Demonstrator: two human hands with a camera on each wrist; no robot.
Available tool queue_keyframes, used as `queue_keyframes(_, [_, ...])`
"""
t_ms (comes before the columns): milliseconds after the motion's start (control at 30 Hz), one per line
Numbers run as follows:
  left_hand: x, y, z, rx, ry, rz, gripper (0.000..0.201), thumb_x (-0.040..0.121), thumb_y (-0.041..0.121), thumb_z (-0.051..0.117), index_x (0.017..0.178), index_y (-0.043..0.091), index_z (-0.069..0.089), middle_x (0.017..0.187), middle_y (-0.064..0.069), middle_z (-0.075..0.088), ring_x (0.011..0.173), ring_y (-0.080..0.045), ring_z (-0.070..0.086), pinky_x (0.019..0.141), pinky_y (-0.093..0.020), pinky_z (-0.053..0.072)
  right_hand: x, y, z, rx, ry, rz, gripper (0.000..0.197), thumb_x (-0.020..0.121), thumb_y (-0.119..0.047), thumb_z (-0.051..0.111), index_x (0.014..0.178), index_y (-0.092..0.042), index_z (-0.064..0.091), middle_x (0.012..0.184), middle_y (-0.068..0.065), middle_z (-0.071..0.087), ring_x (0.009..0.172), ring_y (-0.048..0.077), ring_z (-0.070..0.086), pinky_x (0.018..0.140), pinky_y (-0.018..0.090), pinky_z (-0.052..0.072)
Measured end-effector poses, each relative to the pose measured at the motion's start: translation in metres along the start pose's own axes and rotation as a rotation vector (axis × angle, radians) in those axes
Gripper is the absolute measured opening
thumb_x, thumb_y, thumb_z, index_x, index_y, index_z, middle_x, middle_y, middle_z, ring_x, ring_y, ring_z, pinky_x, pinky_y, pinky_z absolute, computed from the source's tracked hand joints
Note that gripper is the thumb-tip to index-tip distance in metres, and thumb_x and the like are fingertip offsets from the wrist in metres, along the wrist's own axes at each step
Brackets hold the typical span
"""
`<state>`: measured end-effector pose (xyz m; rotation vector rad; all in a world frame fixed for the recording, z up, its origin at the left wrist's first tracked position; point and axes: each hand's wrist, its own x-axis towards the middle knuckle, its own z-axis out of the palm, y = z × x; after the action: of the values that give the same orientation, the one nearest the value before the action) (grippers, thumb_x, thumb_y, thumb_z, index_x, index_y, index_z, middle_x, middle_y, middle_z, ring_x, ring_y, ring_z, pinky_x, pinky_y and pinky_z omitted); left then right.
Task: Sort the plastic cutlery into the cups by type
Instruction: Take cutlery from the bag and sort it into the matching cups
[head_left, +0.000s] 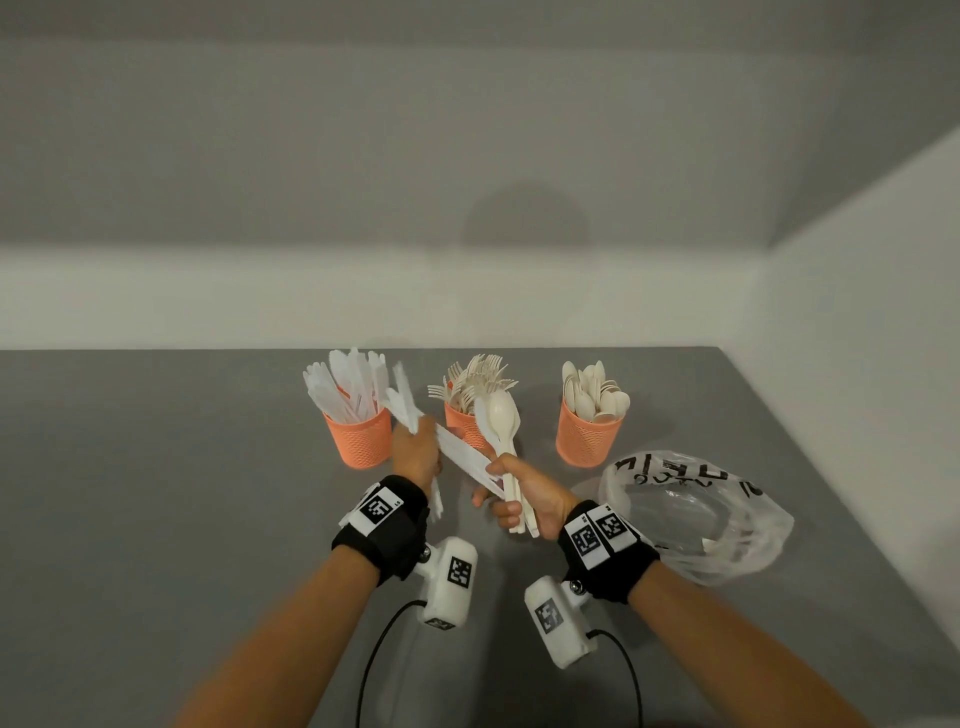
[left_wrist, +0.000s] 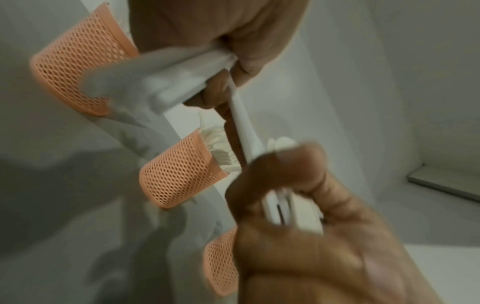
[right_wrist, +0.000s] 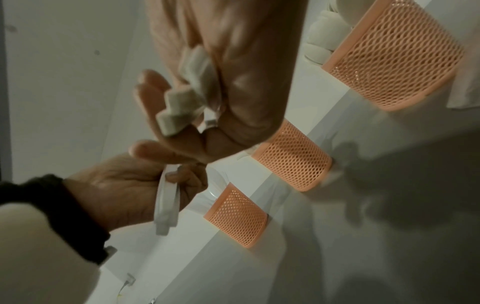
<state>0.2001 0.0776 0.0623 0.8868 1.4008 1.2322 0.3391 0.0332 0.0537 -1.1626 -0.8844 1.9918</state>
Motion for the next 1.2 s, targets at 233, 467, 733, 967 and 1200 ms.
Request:
queue_keyframes(233, [0.013,0.012,-0.013,-0.168,0.078,0.054,0.013,0.094,0.01,0.045,0.082,0.013,0.049,0.056,-0.003,0.043,0.039,-0.01,0.048,0.045,-0.024,0.045,0.001,-0.001,-0.015,0.133,-0.092,-0.037,0.037,0.089,-0.012,0.028,0.114,-0.016,0.055,0.043,-0.004,0.046,0.026,0.001,0.03,0.029,0.012,0.028])
queue_keyframes(467, [-0.004,0.003,-0.005,0.037,-0.333,-0.117,0.022,0.085,0.02,0.064,0.067,0.015,0.052,0.038,0.007,0.033,0.029,-0.006,0.028,0.034,-0.015,0.026,0.002,-0.007,-0.013,0.259,-0.307,-0.025,0.041,0.042,-0.021,0.081,0.079,-0.009,0.07,0.038,-0.004,0.041,0.024,0.002,0.033,0.029,0.012,0.031])
queue_keyframes(733, [-0.018,0.009,0.004,0.076,-0.547,-0.097,0.028,0.086,0.02,0.062,0.062,0.013,0.051,0.039,0.005,0.043,0.03,-0.005,0.026,0.034,-0.016,0.023,0.003,-0.009,-0.007,0.203,-0.354,0.009,0.023,0.051,-0.024,0.074,0.072,-0.014,0.069,0.04,-0.004,0.044,0.024,0.001,0.032,0.028,0.013,0.032])
queue_keyframes(967, [-0.004,0.0,0.0,0.016,-0.302,-0.093,0.029,0.095,0.022,0.048,0.071,0.006,0.056,0.058,-0.008,0.053,0.033,-0.006,0.038,0.034,-0.016,0.031,0.004,-0.007,-0.004,-0.029,-0.021,0.034,0.023,0.097,-0.026,0.035,0.086,-0.014,0.05,0.045,-0.004,0.051,0.024,0.002,0.027,0.026,0.011,0.022])
queue_keyframes(1200, [0.017,-0.009,-0.03,-0.254,-0.126,-0.22,0.017,0.095,0.015,0.05,0.08,0.007,0.054,0.062,-0.009,0.064,0.045,-0.012,0.065,0.048,-0.025,0.057,0.015,0.001,-0.004,-0.163,0.139,-0.03,0.03,0.1,-0.037,0.031,0.103,-0.015,0.05,0.049,-0.002,0.05,0.027,0.001,0.024,0.027,0.01,0.019])
